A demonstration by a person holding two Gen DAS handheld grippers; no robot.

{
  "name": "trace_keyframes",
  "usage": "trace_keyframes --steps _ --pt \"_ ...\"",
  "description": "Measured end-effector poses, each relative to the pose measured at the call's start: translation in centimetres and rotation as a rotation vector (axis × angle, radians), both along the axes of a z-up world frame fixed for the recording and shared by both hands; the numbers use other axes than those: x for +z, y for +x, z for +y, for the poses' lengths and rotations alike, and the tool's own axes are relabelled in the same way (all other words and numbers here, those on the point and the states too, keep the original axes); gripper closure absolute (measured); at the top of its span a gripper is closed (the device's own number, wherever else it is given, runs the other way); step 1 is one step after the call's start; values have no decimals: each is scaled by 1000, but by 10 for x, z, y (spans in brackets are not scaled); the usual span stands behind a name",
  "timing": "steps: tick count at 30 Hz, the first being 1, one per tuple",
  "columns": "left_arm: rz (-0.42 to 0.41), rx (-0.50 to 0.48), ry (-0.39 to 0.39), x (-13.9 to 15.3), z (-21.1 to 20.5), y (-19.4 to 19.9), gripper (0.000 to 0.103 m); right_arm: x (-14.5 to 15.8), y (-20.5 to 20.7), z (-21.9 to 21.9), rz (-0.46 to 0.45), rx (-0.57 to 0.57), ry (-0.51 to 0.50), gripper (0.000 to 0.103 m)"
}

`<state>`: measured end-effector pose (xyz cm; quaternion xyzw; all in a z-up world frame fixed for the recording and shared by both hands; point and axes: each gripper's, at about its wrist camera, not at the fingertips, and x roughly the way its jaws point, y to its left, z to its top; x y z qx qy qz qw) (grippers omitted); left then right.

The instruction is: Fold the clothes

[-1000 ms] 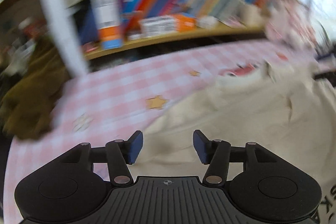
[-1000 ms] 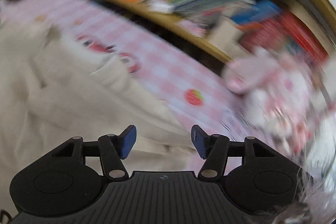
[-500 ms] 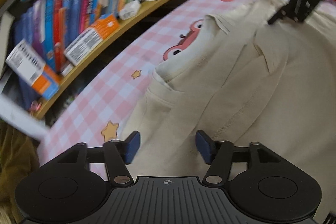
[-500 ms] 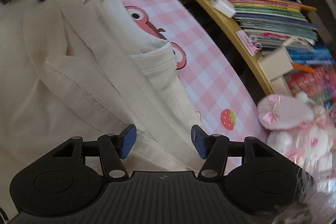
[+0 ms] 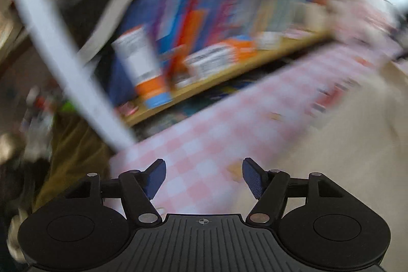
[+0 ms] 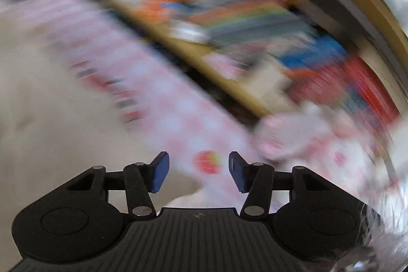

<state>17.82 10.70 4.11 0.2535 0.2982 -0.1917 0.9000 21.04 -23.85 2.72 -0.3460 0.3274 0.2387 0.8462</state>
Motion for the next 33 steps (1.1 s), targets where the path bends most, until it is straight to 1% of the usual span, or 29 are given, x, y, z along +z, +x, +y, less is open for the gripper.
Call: trace_keyframes --steps 1,3,4,6,7,9,13,15,17,18,19,20,21,22,24,25,26,27,28,29,30,31,33 --pt "-13 -83 34 -2 -6 -14 35 -4 -13 5 11 83 -48 42" --pt "-29 -236 115 -9 -19 -40 35 -15 -35 16 26 224 -160 43" --pt "-27 -283 155 -14 -24 -48 35 -21 -42 21 26 276 -217 45" --pt "-23 -373 232 -24 -35 -61 35 -35 -52 31 20 359 -333 54" --pt "-21 -402 258 -29 -40 -63 35 -41 -55 35 19 388 -375 56" --pt "-20 -445 303 -38 -49 -65 35 -50 -52 40 19 416 -424 65" --pt "-55 -509 394 -53 -64 -70 35 -60 -52 49 7 463 -482 69" --pt "-69 -543 417 -58 -69 -71 35 -58 -51 49 8 471 -482 74" --pt "-71 -562 428 -61 -74 -69 35 -57 -46 50 20 466 -470 76" --pt "-72 -569 433 -62 -75 -66 35 -57 -42 50 24 464 -462 77" --pt "-72 -562 433 -62 -76 -60 34 -56 -33 51 6 434 -451 77" --pt "-71 -539 430 -61 -76 -51 34 -54 -21 51 -23 388 -438 78" --pt "-69 -495 421 -59 -75 -41 34 -52 -10 51 -51 342 -426 78" --pt "-64 -410 397 -56 -72 -26 34 -48 7 51 -89 245 -401 80" --pt "-36 -170 303 -42 -55 15 35 -28 43 41 -129 2 -291 82" --pt "-11 -94 254 -35 -44 27 35 -18 54 33 -120 -73 -227 82" --pt "17 -53 211 -28 -33 35 35 -10 56 26 -92 -88 -184 82" --pt "29 -38 187 -23 -25 37 35 -4 56 20 -63 -85 -153 79" --pt "20 -65 199 -22 -20 32 35 -3 52 15 -44 -56 -158 77" --pt "9 -105 225 -22 -17 24 35 -4 45 12 -31 -13 -182 68" --pt "4 -145 245 -22 -15 15 35 -7 37 8 -17 40 -219 64" --pt "8 -187 251 -23 -15 6 35 -11 31 4 2 84 -256 64" --pt "23 -268 249 -25 -16 -11 35 -20 25 2 49 128 -291 64"
